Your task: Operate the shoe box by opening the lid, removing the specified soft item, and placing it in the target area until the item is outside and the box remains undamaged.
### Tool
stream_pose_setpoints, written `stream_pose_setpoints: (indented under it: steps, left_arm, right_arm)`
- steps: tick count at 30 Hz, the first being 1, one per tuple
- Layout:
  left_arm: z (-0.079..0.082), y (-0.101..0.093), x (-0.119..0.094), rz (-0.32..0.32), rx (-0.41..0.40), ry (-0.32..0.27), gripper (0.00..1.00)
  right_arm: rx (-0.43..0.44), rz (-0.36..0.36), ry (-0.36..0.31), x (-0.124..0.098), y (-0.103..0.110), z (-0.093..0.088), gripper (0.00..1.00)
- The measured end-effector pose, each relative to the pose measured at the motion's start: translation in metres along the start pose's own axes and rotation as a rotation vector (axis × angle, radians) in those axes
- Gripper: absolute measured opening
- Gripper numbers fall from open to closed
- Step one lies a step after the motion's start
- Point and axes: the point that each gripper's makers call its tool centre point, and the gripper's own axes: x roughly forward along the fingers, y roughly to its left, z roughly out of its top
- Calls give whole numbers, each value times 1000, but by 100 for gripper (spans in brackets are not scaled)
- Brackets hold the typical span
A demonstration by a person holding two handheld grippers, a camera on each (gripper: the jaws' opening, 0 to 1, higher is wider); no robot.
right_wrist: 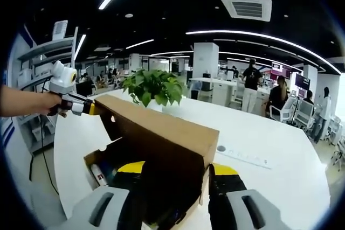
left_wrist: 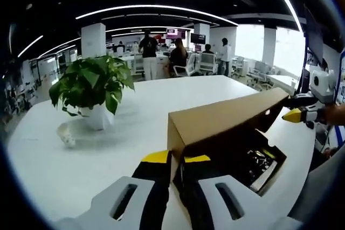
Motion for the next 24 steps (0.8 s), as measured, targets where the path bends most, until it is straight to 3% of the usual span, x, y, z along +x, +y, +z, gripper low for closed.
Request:
stream_pose_setpoints:
  steps: [11,24]
  left_arm:
    - [7,3,6,16,19,1,3]
    - [15,8,16,26,2,-7,2]
  right_arm:
    - [23,-10,-6,7,-13,1,37]
    - [44,-45,18,13,-35,-14,32]
